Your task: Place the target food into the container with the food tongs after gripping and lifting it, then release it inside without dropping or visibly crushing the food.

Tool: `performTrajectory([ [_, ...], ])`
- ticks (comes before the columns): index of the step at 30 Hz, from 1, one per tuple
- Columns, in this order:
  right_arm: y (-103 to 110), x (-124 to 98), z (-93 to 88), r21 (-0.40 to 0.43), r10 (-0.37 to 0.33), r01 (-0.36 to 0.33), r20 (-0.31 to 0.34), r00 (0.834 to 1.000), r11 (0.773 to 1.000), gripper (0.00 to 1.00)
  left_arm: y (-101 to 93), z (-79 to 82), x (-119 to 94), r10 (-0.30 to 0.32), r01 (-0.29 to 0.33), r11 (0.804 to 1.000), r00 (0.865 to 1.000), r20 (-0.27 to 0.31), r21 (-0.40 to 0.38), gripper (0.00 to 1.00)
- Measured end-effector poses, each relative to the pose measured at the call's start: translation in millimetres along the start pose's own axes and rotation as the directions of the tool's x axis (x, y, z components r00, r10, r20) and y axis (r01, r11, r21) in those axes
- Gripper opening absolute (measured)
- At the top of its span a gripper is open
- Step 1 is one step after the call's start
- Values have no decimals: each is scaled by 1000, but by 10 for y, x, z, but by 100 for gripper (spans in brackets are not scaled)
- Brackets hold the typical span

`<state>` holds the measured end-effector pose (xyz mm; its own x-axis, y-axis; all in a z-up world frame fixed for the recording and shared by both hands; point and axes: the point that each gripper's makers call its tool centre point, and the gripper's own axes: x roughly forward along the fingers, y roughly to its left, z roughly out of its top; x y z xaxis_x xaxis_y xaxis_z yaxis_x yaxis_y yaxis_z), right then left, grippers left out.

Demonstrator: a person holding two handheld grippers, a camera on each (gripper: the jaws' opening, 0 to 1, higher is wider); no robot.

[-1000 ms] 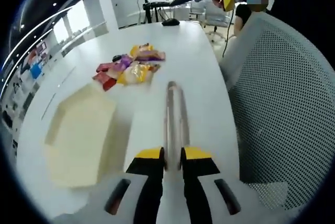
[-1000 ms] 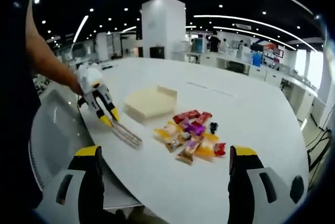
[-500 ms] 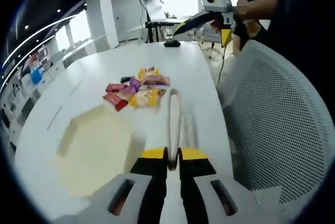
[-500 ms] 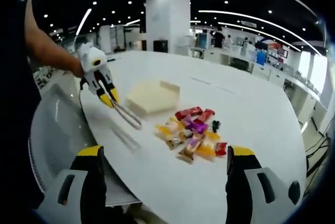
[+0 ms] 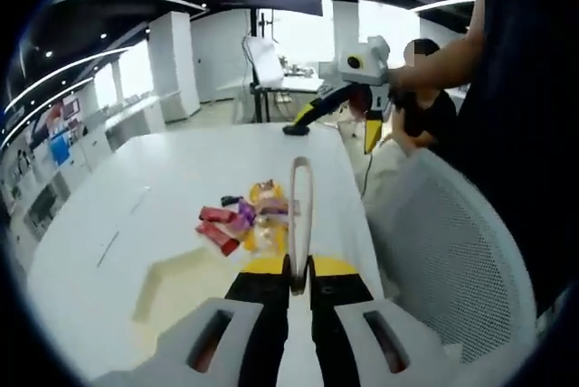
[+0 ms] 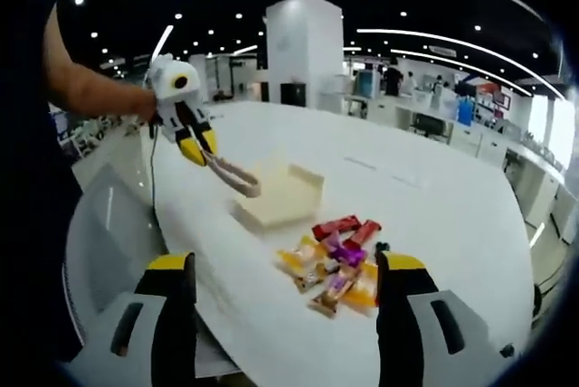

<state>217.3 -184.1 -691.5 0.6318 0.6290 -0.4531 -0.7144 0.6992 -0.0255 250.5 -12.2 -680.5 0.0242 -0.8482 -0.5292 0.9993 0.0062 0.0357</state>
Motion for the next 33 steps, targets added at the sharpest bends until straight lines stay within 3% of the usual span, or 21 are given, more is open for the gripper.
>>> performTrajectory([
  [7,36,25,356,-14,50,-49,64,997,999,77,81,421,-154,-12,10,999,998,56,45,3],
  [14,44,36,863,-52,114,-108,135,984,993,72,209,810,-330,-14,7,998,994,111,68,3],
  [17,58,19,1184,-45,153,-147,186,971,988,66,219,965,-403,-25,15,997,991,133,77,3],
  [21,116,-22,1591,-64,214,-205,243,946,977,50,161,1174,-481,-63,54,997,979,194,54,3],
  [24,162,-28,1888,-103,259,-240,273,926,965,49,140,1315,-529,-66,55,997,972,226,56,4],
  [31,284,15,2149,-134,335,-309,289,897,942,46,176,1567,-665,-47,39,999,943,329,29,3],
  [33,288,64,2115,-128,336,-311,302,892,942,46,210,1564,-677,-20,16,1000,935,353,14,2],
])
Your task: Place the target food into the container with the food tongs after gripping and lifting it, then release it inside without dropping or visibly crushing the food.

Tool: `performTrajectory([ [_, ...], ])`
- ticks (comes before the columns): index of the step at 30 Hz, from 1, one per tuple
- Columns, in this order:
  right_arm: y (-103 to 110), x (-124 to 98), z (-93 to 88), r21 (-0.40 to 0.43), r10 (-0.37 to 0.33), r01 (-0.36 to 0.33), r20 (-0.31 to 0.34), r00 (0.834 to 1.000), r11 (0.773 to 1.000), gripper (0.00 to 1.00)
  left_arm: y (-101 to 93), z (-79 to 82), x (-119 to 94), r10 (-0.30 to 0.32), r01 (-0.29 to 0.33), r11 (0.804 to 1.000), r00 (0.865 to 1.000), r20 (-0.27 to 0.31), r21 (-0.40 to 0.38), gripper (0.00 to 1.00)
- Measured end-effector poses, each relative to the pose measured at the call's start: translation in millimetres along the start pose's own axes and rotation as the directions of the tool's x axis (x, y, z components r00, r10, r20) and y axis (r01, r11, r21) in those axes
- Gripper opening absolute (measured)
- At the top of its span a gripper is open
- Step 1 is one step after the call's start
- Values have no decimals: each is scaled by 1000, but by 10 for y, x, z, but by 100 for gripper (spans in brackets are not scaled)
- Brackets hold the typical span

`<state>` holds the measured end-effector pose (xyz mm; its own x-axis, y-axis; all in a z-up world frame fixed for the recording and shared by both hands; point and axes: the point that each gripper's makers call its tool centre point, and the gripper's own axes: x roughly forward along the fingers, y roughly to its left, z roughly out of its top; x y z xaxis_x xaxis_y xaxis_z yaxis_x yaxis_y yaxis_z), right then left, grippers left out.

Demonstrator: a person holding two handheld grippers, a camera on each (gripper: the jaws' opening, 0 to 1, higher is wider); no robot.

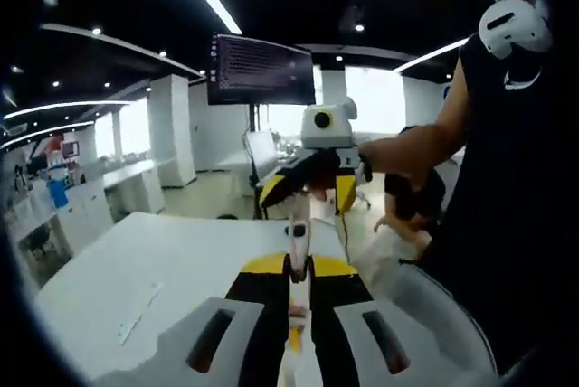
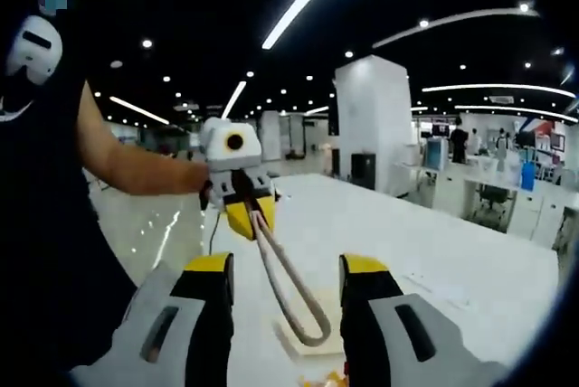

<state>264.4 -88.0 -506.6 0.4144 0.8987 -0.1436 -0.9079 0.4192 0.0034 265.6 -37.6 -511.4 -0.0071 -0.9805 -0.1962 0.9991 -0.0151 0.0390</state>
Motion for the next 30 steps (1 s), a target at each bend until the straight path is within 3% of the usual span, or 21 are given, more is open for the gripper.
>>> performTrajectory([
  [2,-93,34,-185,55,-38,37,21,999,998,48,44,-27,14,36,-35,999,999,35,-18,2],
  [4,-137,67,-537,185,-69,72,-19,997,980,47,62,-163,62,58,-58,998,998,17,-27,1],
  [6,-80,89,-635,168,-66,65,4,998,984,52,27,-223,102,50,-50,998,999,4,-32,1],
  [7,-69,89,-647,214,-68,64,14,998,975,52,23,-235,97,48,-48,998,999,6,-37,1],
  [15,-199,47,-486,278,-84,57,88,993,959,47,31,26,19,29,-18,996,992,120,-89,1],
  [19,-82,78,-179,309,-35,-27,194,980,951,45,21,192,-12,14,13,992,979,204,-128,1],
  [20,-29,91,-43,305,-15,-58,231,973,951,44,10,238,-19,7,26,989,974,228,-143,2],
  [25,108,126,332,245,43,-117,286,957,963,39,-10,348,-54,-4,57,983,957,290,-174,2],
  [27,140,148,410,220,60,-126,285,957,967,37,-17,437,-88,-8,78,978,941,337,-194,2],
  [30,194,184,451,200,83,-141,273,958,970,32,-27,489,-111,-15,89,977,935,354,-194,2],
])
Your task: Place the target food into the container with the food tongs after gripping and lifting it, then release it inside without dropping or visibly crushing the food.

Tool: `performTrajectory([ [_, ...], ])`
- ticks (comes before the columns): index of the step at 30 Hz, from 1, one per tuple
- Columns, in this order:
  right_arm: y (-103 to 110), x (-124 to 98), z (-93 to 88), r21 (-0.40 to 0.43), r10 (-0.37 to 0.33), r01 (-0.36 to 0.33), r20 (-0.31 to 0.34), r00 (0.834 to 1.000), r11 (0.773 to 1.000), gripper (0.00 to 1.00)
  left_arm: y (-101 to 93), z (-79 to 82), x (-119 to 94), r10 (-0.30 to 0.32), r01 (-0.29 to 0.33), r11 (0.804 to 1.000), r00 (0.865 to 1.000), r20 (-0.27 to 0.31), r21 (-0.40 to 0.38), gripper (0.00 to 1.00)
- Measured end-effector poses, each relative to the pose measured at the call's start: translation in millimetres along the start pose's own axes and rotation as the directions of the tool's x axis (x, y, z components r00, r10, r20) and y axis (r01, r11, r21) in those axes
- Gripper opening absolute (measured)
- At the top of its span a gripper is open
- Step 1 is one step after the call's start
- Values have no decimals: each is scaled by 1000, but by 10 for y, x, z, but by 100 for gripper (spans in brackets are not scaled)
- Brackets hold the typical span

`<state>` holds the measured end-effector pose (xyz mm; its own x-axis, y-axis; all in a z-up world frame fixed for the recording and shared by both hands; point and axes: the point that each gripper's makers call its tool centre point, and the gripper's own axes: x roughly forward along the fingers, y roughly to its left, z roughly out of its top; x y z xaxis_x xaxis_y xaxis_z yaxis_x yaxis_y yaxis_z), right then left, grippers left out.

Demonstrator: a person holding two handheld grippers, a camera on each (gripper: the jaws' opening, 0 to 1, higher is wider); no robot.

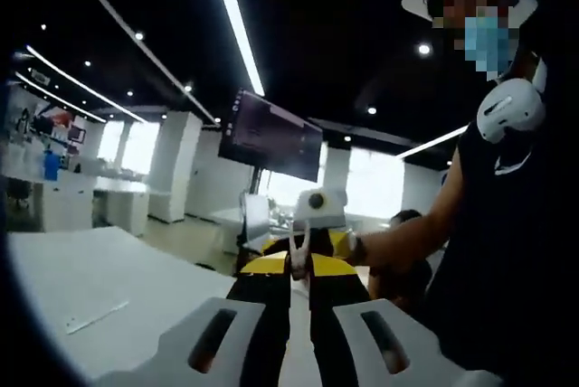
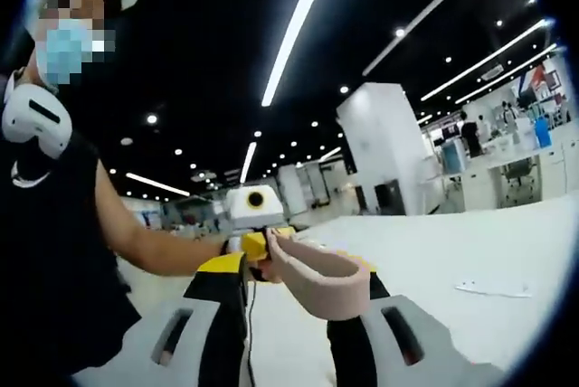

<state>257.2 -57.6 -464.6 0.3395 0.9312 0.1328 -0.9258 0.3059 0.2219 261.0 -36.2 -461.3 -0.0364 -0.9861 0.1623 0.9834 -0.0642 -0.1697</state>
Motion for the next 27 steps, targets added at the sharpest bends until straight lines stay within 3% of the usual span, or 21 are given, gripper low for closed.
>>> performTrajectory([
  [12,246,146,81,-7,84,-84,-7,996,996,26,-226,-104,101,-91,90,995,995,-37,-37,2],
  [19,250,158,135,1,80,-80,19,997,997,30,-194,186,48,-79,88,994,989,121,-69,2],
  [23,239,158,153,7,76,-76,27,997,997,29,-192,208,51,-74,83,994,989,131,-67,2],
  [27,221,144,189,17,70,-71,44,997,997,19,-212,146,57,-77,84,995,991,113,-62,3],
])
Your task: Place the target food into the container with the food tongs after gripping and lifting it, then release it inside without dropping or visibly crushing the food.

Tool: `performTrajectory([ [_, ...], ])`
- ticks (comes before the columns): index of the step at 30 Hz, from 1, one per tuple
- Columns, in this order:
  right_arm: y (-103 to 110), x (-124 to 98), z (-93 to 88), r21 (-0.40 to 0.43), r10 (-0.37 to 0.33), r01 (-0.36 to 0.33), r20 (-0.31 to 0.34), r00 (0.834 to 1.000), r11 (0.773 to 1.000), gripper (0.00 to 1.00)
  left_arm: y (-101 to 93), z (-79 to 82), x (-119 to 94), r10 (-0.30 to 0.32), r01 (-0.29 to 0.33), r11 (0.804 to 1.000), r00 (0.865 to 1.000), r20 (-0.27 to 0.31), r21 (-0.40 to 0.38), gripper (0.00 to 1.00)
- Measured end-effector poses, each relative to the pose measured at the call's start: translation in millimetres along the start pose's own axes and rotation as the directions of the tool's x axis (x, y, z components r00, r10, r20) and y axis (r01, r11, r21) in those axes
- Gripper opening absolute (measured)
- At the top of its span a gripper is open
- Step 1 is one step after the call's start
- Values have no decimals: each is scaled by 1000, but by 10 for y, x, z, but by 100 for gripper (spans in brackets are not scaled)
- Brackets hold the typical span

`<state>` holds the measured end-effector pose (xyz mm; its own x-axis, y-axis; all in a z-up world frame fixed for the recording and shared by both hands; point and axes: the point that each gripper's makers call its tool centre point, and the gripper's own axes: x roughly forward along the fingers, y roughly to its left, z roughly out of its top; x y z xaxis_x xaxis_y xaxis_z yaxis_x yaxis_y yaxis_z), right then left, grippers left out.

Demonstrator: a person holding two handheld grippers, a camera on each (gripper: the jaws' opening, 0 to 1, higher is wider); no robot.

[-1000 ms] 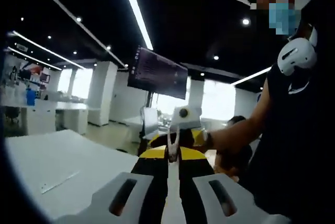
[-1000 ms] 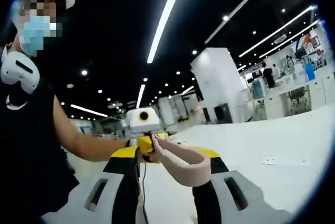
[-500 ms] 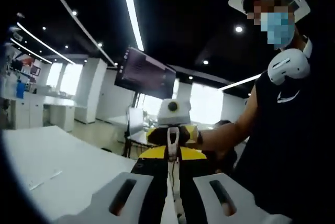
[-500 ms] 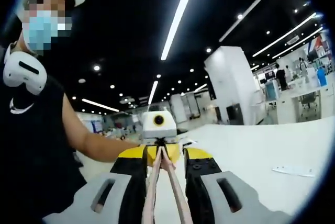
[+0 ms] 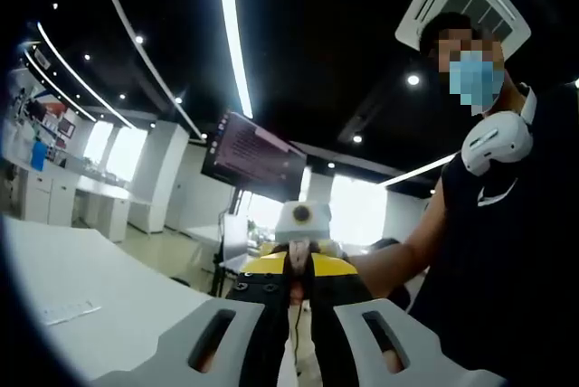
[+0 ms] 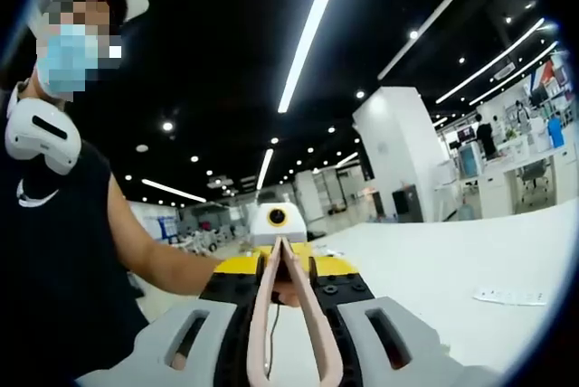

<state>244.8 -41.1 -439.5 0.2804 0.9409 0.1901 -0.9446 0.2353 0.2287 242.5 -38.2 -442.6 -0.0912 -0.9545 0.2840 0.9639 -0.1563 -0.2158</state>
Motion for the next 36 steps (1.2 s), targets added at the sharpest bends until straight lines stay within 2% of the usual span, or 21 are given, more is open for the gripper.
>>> performTrajectory([
  [4,10,15,-65,7,3,-3,-35,999,1000,18,18,-76,-39,8,-8,1000,1000,-16,-5,3],
  [7,9,11,-62,16,3,-3,-31,1000,1000,18,15,-137,-52,12,-13,1000,999,-40,-5,3],
  [21,-21,27,-92,41,9,-6,-59,998,999,18,37,-227,-86,25,-26,1000,998,-52,-16,4],
  [23,-19,5,-138,92,20,-12,-87,996,996,19,29,-230,-80,23,-23,1000,998,-54,-16,7],
  [25,-7,-9,-136,91,29,-21,-91,995,996,20,24,-231,-67,25,-26,999,998,-55,-18,14],
  [26,-9,-15,-163,61,24,-17,-114,993,998,20,35,-246,-70,31,-32,999,997,-66,-14,15],
  [30,-4,-21,-221,36,10,-4,-168,986,999,20,57,-327,-92,41,-42,999,991,-126,-4,17],
  [34,-13,-45,-258,62,12,-1,-175,985,998,21,66,-348,-83,50,-52,999,987,-156,-9,21],
  [36,-18,-58,-292,48,5,4,-187,982,999,21,82,-394,-94,63,-66,998,979,-196,-11,22],
])
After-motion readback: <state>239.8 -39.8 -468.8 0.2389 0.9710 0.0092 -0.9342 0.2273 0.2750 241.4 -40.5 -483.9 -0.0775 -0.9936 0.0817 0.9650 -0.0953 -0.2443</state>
